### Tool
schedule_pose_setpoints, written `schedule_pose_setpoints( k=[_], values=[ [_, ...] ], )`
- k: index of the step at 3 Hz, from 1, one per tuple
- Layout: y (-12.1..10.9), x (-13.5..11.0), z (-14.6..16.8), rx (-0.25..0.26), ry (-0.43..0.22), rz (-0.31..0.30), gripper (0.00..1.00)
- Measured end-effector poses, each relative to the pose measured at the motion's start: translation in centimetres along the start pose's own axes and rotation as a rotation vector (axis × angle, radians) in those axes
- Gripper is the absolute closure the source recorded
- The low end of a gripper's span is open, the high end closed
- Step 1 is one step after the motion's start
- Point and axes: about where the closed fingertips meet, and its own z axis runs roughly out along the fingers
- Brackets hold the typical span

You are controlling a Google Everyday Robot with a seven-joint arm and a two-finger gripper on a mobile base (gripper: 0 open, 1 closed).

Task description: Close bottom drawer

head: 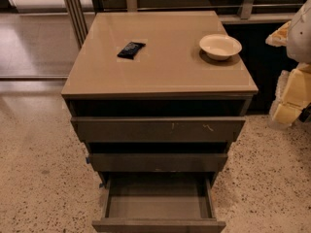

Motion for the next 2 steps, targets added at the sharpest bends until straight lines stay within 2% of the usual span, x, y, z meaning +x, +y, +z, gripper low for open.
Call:
schedule_pose_setpoints(
  k=[2],
  values=[
    [0.05,0.15,0.27,0.010,-0.013,0.010,0.00]
  ],
)
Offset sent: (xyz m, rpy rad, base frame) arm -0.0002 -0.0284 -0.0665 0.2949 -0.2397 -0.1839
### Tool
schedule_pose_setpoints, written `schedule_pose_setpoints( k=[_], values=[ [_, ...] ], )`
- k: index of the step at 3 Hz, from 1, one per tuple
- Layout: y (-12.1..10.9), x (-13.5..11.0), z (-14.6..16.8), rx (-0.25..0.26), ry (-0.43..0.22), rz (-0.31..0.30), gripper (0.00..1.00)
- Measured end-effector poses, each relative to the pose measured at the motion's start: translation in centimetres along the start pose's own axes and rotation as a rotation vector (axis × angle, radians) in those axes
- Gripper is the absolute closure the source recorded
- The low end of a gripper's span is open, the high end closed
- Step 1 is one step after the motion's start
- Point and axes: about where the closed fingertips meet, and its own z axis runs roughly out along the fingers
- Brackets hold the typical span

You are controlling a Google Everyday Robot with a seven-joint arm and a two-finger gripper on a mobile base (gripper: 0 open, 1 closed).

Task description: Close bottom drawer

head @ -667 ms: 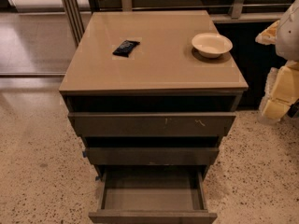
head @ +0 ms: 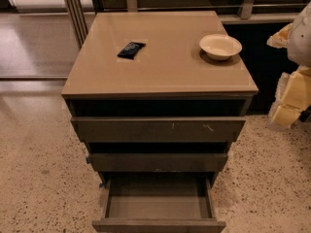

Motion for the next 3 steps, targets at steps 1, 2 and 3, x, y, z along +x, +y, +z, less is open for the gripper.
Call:
schedule_pose_setpoints(
  k=[1,2,3],
  values=[
    [1.7,1.0,2.7,0.016,-0.091,0.075,0.00],
    [5.7,3.9,11.2,-0.087,-0.247,0.195,0.00],
    [6.2,4.2,18.6,-0.134,-0.422,0.319,0.00]
  ],
)
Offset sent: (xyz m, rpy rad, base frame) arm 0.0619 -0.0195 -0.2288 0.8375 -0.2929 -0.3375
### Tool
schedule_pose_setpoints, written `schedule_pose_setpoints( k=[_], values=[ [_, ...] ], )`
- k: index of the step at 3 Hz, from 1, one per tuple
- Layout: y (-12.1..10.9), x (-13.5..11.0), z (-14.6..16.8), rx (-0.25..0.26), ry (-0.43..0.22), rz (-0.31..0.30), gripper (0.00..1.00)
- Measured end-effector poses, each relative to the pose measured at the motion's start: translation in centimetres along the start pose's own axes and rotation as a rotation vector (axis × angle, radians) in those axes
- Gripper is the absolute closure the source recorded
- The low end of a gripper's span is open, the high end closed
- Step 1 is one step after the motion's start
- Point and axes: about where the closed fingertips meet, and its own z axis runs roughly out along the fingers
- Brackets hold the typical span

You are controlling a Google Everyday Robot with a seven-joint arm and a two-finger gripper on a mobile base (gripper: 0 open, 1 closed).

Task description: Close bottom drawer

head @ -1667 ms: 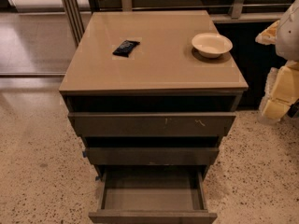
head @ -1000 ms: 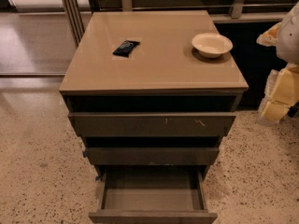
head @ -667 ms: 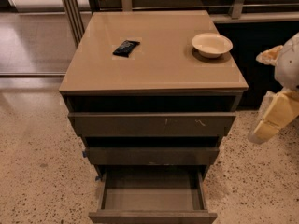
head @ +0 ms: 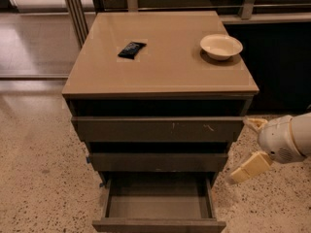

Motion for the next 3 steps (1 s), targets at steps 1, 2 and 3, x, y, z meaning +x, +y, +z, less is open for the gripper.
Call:
schedule_pose_setpoints(
  k=[1,2,3],
  values=[
    [-2.37,0.41,2.33,0.036,-0.065,0.048,0.17],
    [-2.35,0.34,2.21,0.039,-0.062,0.045,0.41],
    [-2.35,0.33,2.21,0.039,-0.062,0.045,0.64]
  ],
)
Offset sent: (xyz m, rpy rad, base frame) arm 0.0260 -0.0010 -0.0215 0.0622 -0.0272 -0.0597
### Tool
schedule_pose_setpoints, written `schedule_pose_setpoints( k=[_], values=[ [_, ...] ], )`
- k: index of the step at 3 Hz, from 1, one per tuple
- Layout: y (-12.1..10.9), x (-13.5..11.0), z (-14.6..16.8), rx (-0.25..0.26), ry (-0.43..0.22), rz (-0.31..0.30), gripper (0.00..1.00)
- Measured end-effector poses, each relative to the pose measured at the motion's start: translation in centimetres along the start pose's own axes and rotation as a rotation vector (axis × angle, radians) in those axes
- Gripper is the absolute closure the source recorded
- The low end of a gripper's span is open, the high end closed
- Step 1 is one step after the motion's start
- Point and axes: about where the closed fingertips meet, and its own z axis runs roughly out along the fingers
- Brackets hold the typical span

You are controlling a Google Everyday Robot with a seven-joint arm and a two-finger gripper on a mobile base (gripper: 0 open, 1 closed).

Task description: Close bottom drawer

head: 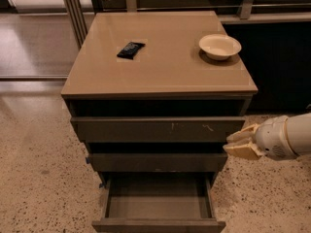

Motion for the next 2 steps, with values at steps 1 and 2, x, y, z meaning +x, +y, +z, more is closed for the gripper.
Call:
schedule_pose_setpoints(
  k=[1,2],
  values=[
    [0.0,0.0,0.0,0.000,0.000,0.000,0.87],
    [0.6,1.9,1.9,0.010,-0.022,0.022,1.00]
  ],
)
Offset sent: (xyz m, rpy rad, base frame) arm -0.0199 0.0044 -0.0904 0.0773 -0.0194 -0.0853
